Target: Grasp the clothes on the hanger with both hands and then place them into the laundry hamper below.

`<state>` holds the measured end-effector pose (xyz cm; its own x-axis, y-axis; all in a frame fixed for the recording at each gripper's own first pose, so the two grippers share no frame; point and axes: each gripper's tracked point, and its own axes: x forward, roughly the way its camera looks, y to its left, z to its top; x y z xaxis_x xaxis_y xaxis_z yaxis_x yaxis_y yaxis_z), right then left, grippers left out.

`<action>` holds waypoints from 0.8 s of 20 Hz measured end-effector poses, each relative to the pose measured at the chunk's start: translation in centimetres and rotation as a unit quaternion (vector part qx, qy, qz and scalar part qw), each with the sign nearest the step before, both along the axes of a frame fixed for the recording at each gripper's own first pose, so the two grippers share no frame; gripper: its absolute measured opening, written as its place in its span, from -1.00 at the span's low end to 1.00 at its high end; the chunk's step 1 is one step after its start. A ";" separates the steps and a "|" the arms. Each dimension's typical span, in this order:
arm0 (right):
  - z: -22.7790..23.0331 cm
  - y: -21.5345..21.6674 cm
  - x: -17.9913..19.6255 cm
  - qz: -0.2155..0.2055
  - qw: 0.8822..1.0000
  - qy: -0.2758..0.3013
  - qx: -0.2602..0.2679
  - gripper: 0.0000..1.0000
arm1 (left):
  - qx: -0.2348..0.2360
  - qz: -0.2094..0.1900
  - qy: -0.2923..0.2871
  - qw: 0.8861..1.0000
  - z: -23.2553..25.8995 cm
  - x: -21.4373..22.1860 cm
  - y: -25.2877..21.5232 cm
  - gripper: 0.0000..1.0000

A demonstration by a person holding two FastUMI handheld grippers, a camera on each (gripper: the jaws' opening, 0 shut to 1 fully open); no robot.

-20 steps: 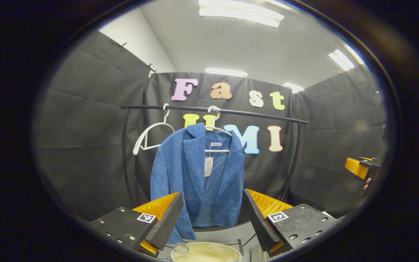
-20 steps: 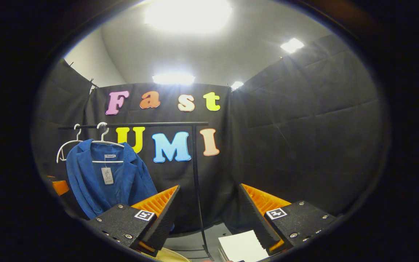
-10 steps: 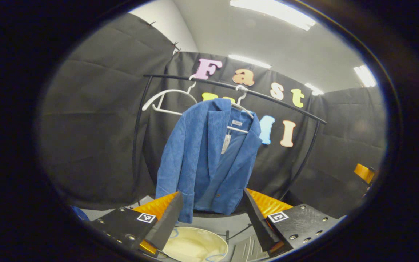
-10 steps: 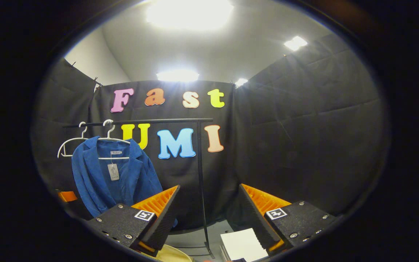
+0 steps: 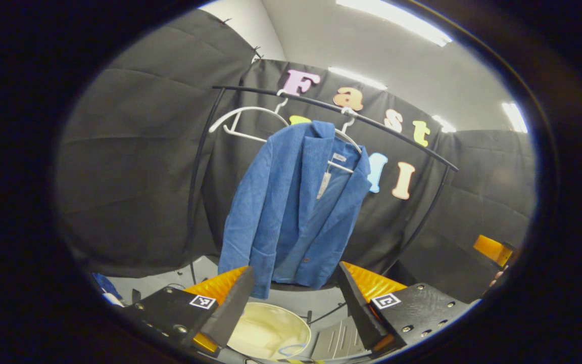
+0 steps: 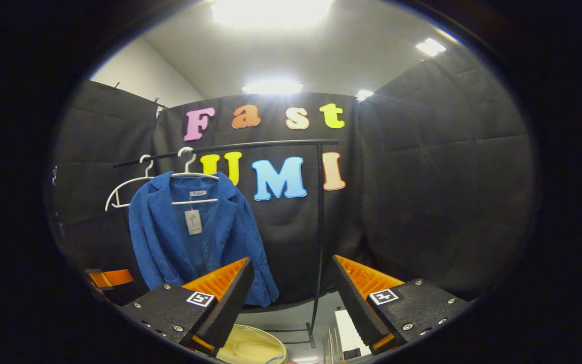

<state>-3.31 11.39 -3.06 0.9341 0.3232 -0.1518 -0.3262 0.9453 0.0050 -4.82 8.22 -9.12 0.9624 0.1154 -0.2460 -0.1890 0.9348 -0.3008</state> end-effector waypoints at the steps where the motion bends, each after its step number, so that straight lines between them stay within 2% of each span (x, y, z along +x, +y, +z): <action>1: 0.1 1.3 0.2 0.017 1.000 0.003 0.003 0.91 | 0.012 0.006 -0.008 1.000 0.6 -0.4 0.7 0.90; 2: 0.6 2.4 0.6 0.031 1.000 0.003 0.003 0.91 | 0.024 0.011 -0.013 1.000 1.2 -0.6 1.3 0.99; 5: 2.2 4.8 2.4 0.054 0.998 -0.004 0.010 0.91 | 0.051 0.024 -0.010 0.998 1.8 -1.1 2.4 0.97; 9: 2.2 6.9 6.2 0.063 0.998 0.002 0.009 0.91 | 0.046 0.035 -0.001 0.998 2.4 0.8 2.1 0.99; 10: 1.9 7.4 7.1 0.065 0.998 0.007 0.012 0.87 | 0.042 0.037 0.002 0.998 2.7 1.4 2.0 0.82; 13: 1.1 9.8 9.6 0.080 0.996 0.030 0.033 0.91 | 0.046 0.054 -0.001 0.997 4.2 3.5 2.5 0.99; 16: 0.1 12.5 11.8 0.106 0.989 0.077 0.066 0.90 | 0.043 0.073 -0.026 0.996 7.1 6.9 2.6 0.99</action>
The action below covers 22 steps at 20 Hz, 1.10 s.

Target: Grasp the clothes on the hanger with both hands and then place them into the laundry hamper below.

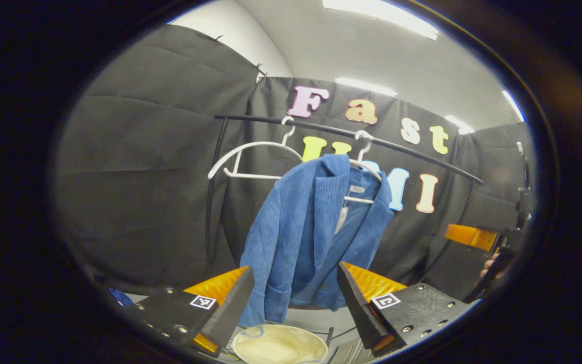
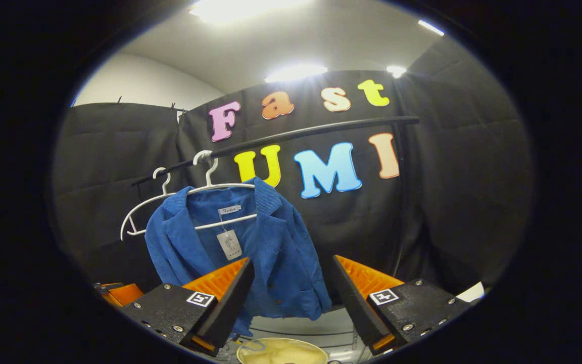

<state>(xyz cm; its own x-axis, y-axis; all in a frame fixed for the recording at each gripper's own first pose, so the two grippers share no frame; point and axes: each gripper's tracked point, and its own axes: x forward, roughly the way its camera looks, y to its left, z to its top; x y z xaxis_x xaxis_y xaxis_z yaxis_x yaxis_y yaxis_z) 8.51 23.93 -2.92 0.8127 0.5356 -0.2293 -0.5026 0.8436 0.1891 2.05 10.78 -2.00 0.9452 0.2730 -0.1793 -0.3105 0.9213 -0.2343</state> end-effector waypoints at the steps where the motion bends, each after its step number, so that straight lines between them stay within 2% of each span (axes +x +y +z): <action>1: -0.2 0.6 1.1 0.004 1.000 0.006 0.007 0.91 | -0.005 0.002 -0.005 1.000 0.4 1.2 -0.3 0.99; 4: -1.2 2.9 4.0 0.021 0.999 0.027 0.021 0.91 | -0.010 0.012 -0.006 1.000 1.6 4.7 -0.8 0.90; 9: -3.5 6.6 8.2 0.051 0.995 0.068 0.044 0.91 | 0.033 0.041 -0.009 0.999 3.3 9.3 -1.4 0.99; 12: -5.2 8.8 10.1 0.071 0.991 0.096 0.057 0.90 | 0.034 0.057 -0.013 0.998 3.7 12.5 -1.8 0.99; 13: -5.7 9.5 10.7 0.077 0.990 0.102 0.061 0.90 | 0.035 0.062 -0.012 0.997 3.5 13.4 -1.8 0.90; 14: -6.1 10.1 11.3 0.081 0.989 0.108 0.062 0.90 | 0.041 0.070 -0.011 0.997 3.5 14.2 -1.6 0.99; 15: -6.8 10.3 11.6 0.085 0.988 0.113 0.062 0.90 | 0.047 0.078 -0.009 0.996 3.4 15.1 -1.3 0.99; 17: -7.9 11.4 12.6 0.088 0.986 0.123 0.063 0.89 | 0.057 0.093 -0.002 0.994 2.8 16.7 -1.2 0.82; 18: -8.5 11.8 12.8 0.091 0.986 0.126 0.064 0.90 | 0.057 0.098 0.001 0.994 2.6 17.4 -1.2 0.90; 20: -9.5 12.6 13.3 0.099 0.985 0.129 0.062 0.90 | 0.054 0.109 0.002 0.993 1.9 19.0 -1.1 0.90; 21: -10.0 12.9 13.6 0.101 0.985 0.130 0.058 0.89 | 0.054 0.114 0.002 0.992 1.7 19.6 -1.1 0.99; 22: -10.6 13.2 13.7 0.103 0.984 0.131 0.056 0.89 | 0.058 0.121 0.005 0.991 1.5 20.1 -0.8 0.94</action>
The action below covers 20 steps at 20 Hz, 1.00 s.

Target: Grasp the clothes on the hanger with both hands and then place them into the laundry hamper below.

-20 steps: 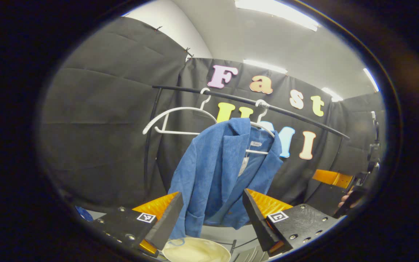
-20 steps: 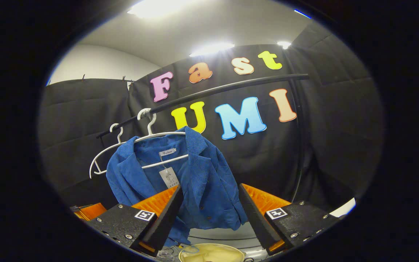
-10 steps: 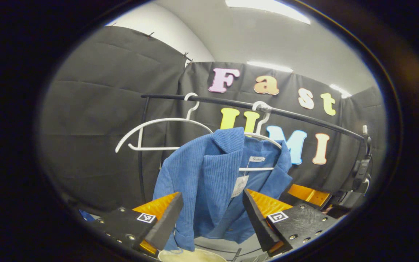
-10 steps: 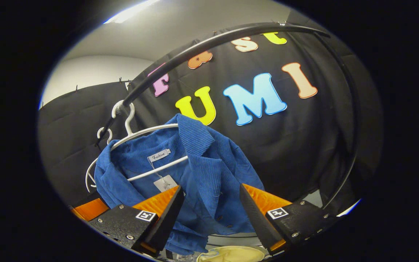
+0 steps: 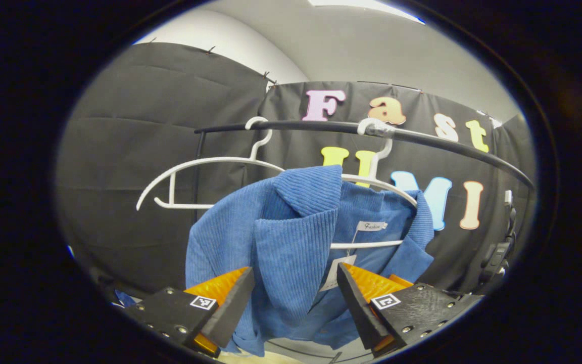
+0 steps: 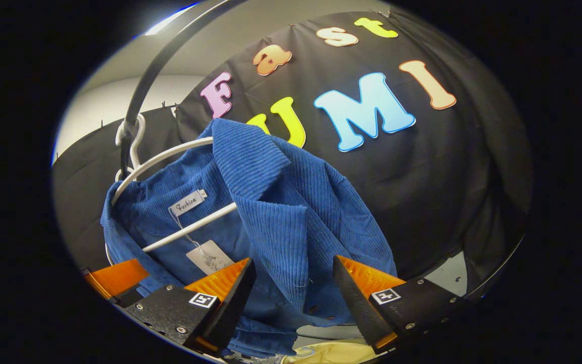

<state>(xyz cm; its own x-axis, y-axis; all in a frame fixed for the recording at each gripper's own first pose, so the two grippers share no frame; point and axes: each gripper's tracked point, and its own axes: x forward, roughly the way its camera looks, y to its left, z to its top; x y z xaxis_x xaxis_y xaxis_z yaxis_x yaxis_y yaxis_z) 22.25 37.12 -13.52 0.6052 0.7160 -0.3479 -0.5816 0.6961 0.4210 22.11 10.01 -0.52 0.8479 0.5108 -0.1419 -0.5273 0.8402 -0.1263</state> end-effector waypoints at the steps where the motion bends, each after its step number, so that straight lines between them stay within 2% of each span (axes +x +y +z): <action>1: -0.4 0.2 0.2 0.001 1.000 0.002 -0.002 0.89 | 0.005 0.010 0.004 1.000 -0.3 0.1 0.3 0.90; 2: -0.9 0.3 0.4 0.002 1.000 0.005 -0.005 0.89 | 0.009 0.019 0.009 1.000 -0.3 0.2 0.6 0.99; 7: -1.7 1.3 1.3 -0.002 1.000 0.021 0.005 0.89 | 0.017 0.038 0.021 0.999 -1.0 1.7 1.4 0.99; 9: -1.6 1.8 1.7 -0.010 1.000 0.022 0.013 0.87 | 0.012 0.034 0.019 0.999 -1.1 1.9 1.0 0.89; 12: -1.6 2.6 1.3 -0.003 0.999 0.037 0.029 0.78 | 0.013 0.031 0.021 0.999 -1.3 1.8 0.9 0.63; 13: -1.5 2.8 1.3 -0.001 0.999 0.036 0.032 0.62 | 0.013 0.021 0.020 1.000 -1.3 2.0 0.4 0.55; 14: -1.4 2.8 1.4 0.001 0.999 0.034 0.035 0.53 | 0.014 0.013 0.017 1.000 -1.1 2.2 0.1 0.55; 16: -1.3 2.8 1.4 0.005 0.999 0.034 0.039 0.07 | 0.019 0.040 0.017 0.999 -1.2 1.6 1.3 0.17; 17: -1.2 2.5 1.5 0.005 0.999 0.035 0.041 -0.24 | 0.017 0.041 0.014 0.999 -1.0 1.2 0.8 -0.01; 19: -0.6 1.4 2.5 -0.009 0.999 0.023 0.035 -0.75 | -0.001 -0.003 -0.003 1.000 -0.7 1.8 -0.9 -0.39; 20: -0.3 1.2 2.6 -0.010 0.999 0.018 0.036 -0.82 | -0.006 -0.017 -0.008 1.000 -0.6 1.8 -1.5 -0.57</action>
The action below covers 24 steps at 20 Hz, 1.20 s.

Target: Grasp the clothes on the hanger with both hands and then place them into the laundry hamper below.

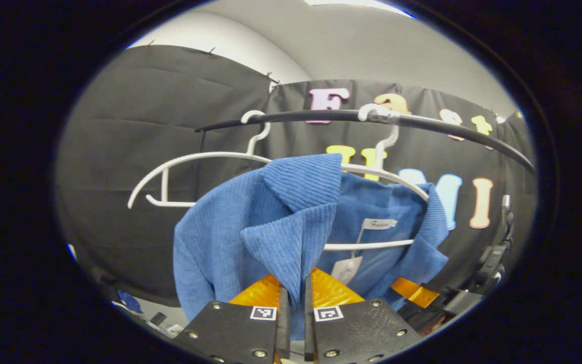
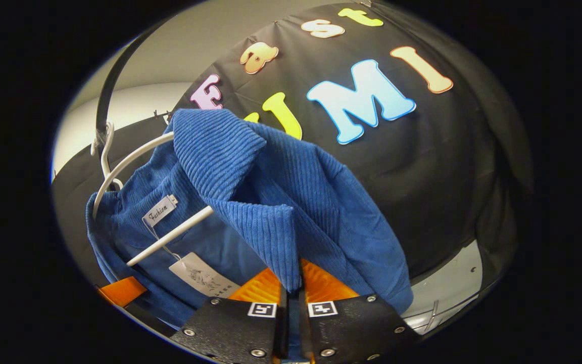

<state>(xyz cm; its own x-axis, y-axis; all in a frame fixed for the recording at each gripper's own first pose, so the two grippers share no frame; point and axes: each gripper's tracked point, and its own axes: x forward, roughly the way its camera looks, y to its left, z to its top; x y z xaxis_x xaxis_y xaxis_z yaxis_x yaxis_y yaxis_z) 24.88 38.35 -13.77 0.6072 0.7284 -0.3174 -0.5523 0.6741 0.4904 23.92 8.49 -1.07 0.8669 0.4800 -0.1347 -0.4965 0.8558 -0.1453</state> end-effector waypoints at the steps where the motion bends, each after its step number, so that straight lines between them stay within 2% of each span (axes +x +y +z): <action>1: 0.4 -0.4 0.0 0.003 1.000 -0.002 0.002 -0.93 | -0.001 0.004 -0.008 1.000 0.3 -0.3 0.5 -0.76; 2: 0.7 -0.9 -0.1 0.004 1.000 -0.007 0.003 -0.97 | -0.013 -0.013 -0.023 1.000 0.5 -0.6 0.0 -1.00; 4: 2.0 -2.0 0.4 -0.005 0.999 -0.034 0.002 -1.00 | -0.023 -0.036 -0.031 0.999 1.1 -1.2 -0.8 -0.98; 5: 2.8 -2.8 0.8 -0.015 0.999 -0.050 -0.001 -1.00 | -0.017 -0.044 -0.035 0.998 1.7 -1.5 -0.8 -0.88; 6: 3.5 -3.5 1.1 -0.026 0.998 -0.062 -0.003 -1.00 | -0.011 -0.051 -0.041 0.998 2.5 -1.8 -0.9 -0.98; 12: 7.0 -6.4 2.9 -0.101 0.988 -0.112 -0.013 -1.00 | -0.005 -0.113 -0.098 0.989 8.3 -3.9 -1.5 -0.99; 13: 7.6 -6.6 3.4 -0.115 0.986 -0.123 -0.013 -1.00 | -0.007 -0.117 -0.105 0.988 9.0 -4.2 -1.0 -0.99; 14: 7.9 -7.0 3.7 -0.126 0.984 -0.127 -0.013 -1.00 | -0.010 -0.116 -0.109 0.987 9.4 -4.5 -0.3 -0.88; 16: 8.6 -7.2 4.2 -0.144 0.980 -0.133 -0.016 -1.00 | -0.017 -0.115 -0.122 0.986 10.4 -5.0 1.3 -1.00; 20: 10.7 -7.4 5.0 -0.170 0.970 -0.171 -0.022 -1.00 | -0.013 -0.108 -0.140 0.984 12.0 -5.9 4.3 -1.00; 24: 10.8 -7.5 5.9 -0.189 0.965 -0.181 -0.020 -1.00 | 0.000 -0.093 -0.144 0.985 13.1 -6.4 7.3 -0.99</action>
<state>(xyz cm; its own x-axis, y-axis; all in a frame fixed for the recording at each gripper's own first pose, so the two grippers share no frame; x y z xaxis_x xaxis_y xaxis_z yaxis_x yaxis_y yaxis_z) 30.77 30.87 -2.95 0.9037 0.4242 -0.0579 -0.3932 0.8759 0.2797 17.55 15.80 12.02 0.9419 0.3100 0.1293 -0.2698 0.9276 -0.2582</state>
